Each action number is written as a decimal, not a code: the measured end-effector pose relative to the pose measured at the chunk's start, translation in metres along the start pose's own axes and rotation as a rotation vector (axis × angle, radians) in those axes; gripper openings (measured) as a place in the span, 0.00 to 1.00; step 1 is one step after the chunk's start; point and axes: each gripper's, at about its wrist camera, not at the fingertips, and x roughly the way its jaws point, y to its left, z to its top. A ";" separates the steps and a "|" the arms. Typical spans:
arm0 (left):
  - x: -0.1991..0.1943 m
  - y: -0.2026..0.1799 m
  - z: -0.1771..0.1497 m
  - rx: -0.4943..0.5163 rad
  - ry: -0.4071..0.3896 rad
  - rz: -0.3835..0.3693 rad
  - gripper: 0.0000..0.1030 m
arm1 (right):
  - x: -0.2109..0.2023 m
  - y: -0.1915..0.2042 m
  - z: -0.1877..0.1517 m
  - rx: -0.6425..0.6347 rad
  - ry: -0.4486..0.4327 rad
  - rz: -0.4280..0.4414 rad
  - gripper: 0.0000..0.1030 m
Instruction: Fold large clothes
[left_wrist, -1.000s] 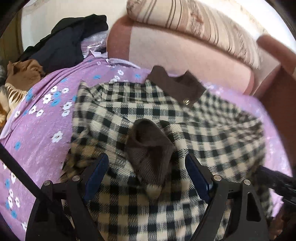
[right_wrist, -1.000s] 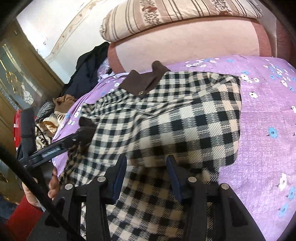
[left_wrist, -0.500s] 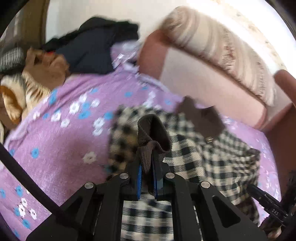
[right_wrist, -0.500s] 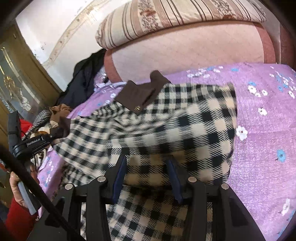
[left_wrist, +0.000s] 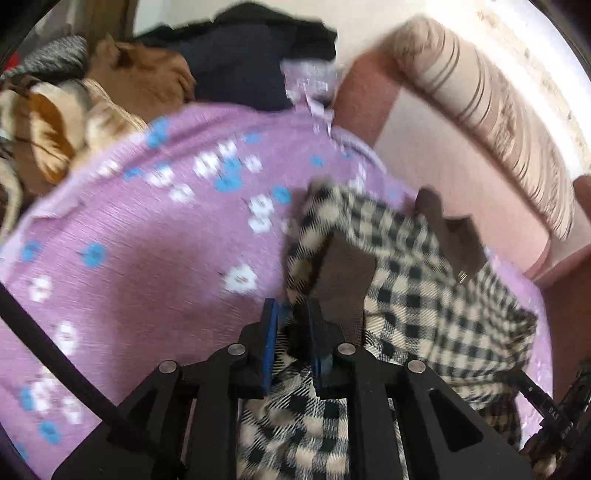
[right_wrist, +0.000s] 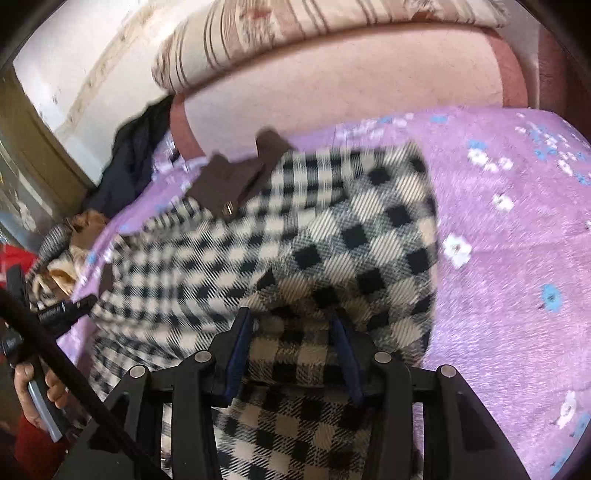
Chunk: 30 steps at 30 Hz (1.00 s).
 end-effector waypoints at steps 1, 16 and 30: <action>-0.014 0.001 0.002 -0.004 -0.039 0.004 0.13 | -0.007 0.000 0.002 0.004 -0.026 0.005 0.46; 0.072 -0.052 0.004 0.197 0.077 0.130 0.44 | 0.038 -0.019 0.031 0.108 0.032 -0.014 0.44; -0.020 -0.003 -0.018 0.160 0.081 0.016 0.70 | -0.042 -0.076 -0.001 0.169 0.076 -0.084 0.48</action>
